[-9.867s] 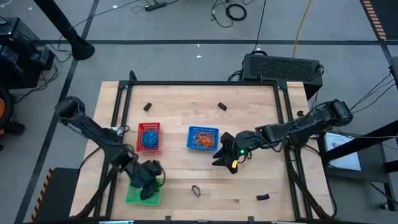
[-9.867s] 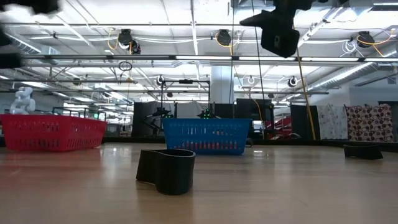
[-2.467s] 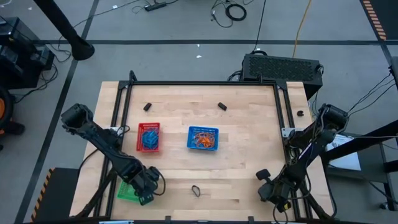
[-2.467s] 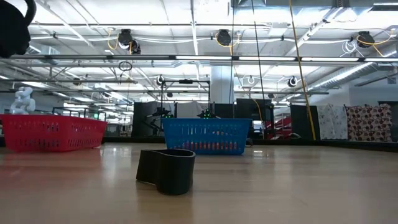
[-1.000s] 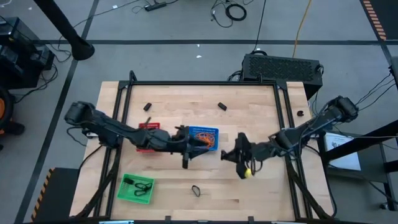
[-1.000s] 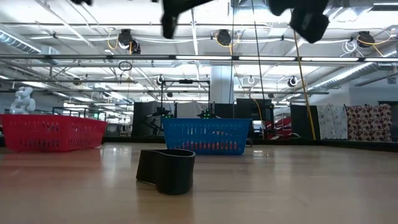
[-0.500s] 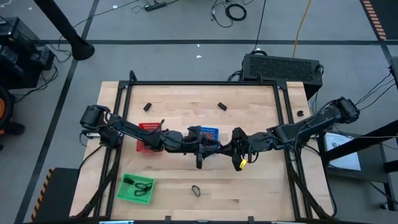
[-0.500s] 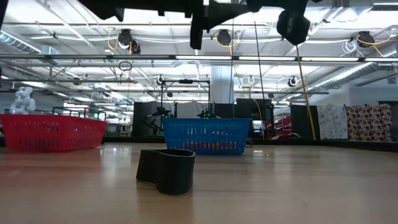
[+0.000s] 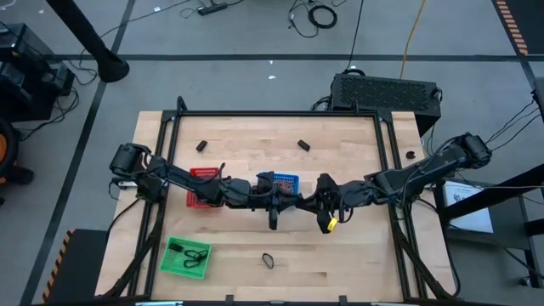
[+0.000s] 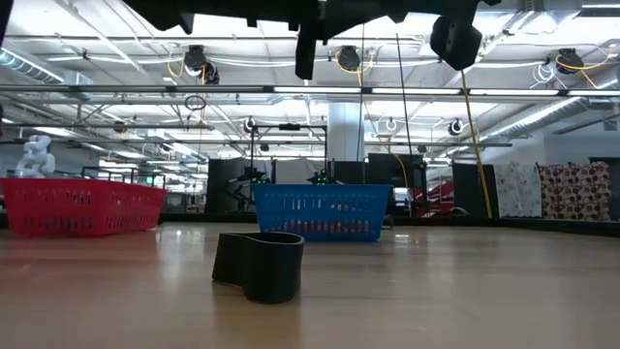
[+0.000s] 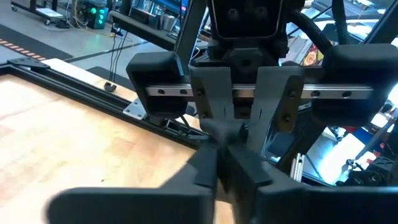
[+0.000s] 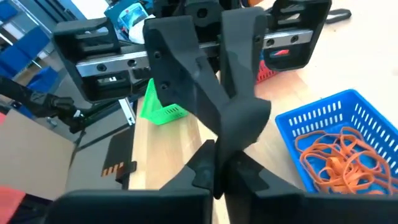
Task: Sort rubber bands into baskets
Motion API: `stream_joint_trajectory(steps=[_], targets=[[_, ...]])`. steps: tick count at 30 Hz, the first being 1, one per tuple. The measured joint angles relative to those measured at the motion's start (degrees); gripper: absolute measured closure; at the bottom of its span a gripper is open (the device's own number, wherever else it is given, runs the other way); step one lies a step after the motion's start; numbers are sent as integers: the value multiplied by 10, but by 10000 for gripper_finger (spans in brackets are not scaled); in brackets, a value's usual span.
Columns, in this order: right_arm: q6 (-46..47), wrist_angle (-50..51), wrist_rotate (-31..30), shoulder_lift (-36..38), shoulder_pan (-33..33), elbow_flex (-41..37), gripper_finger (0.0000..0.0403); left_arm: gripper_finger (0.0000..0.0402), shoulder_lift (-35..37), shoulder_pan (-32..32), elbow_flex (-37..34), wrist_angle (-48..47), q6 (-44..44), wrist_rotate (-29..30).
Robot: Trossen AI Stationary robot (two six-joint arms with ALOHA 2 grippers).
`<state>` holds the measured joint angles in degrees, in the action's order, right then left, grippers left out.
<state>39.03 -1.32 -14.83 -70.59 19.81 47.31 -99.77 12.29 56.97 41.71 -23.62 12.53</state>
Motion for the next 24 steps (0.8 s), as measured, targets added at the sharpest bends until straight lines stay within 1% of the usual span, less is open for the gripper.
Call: stream_joint_trajectory(steps=[1,2,9,11,13,15,17,20,24], targets=[[-8,0,0,0,0,0,383,383,1,1,0,0,0,0],[-14,0,0,0,0,0,374,390,3,1,0,-3,0,2],[-48,-2,0,0,0,0,292,396,12,1,0,-21,0,2],[-48,5,1,5,-3,0,269,396,23,1,0,-45,1,2],[-28,26,2,14,-14,0,249,397,38,1,0,-86,1,2],[2,60,2,27,-32,0,232,397,60,1,0,-148,0,2],[6,89,6,36,-54,0,220,397,86,2,0,-228,-17,-7],[-3,141,23,38,-98,0,207,398,129,10,0,-369,-67,-21],[-30,198,58,24,-184,0,202,398,184,36,0,-555,-147,-39]])
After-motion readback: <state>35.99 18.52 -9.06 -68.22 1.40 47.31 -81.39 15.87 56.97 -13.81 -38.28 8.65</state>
